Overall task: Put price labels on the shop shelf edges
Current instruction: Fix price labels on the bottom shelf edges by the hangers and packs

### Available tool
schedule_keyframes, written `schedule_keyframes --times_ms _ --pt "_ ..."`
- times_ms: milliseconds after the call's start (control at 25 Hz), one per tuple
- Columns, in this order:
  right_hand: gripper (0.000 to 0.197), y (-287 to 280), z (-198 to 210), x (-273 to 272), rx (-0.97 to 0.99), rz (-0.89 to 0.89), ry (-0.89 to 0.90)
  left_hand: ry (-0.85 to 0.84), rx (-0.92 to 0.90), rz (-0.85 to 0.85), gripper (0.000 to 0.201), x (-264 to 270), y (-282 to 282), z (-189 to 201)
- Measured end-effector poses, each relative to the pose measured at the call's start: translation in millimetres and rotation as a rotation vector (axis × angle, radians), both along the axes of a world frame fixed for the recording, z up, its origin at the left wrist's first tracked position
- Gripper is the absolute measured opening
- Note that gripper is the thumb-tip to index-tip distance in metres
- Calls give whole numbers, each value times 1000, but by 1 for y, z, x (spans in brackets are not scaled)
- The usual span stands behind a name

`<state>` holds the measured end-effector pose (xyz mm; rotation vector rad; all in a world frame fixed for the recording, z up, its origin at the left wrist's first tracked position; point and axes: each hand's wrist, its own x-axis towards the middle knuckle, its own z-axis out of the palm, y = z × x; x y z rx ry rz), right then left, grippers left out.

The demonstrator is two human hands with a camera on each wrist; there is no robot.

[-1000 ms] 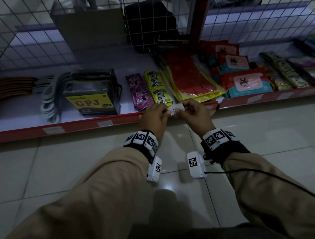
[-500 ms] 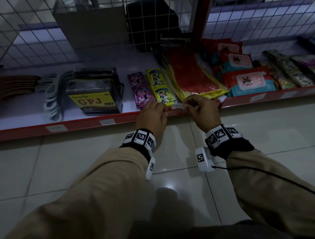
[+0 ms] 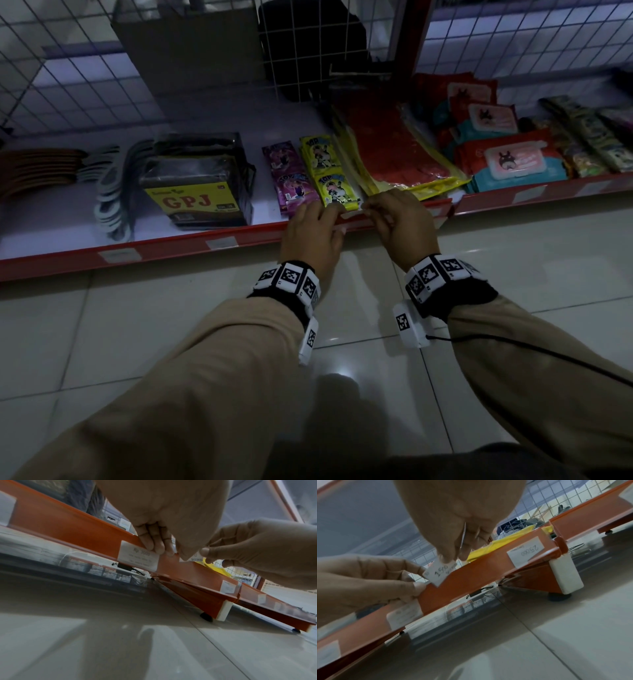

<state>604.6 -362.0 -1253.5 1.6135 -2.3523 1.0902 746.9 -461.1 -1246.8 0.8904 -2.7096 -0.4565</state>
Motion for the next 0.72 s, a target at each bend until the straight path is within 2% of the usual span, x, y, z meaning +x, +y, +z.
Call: schedule_keyframes --times_ms 240,520,720 --pt "17 0 -1 3 108 38 59 -44 -59 -12 25 -1 0 -2" --pt "15 3 0 5 276 27 253 -172 -123 16 30 -8 5 0" --pt "14 2 -1 5 314 -2 293 -181 -97 5 30 -7 4 1"
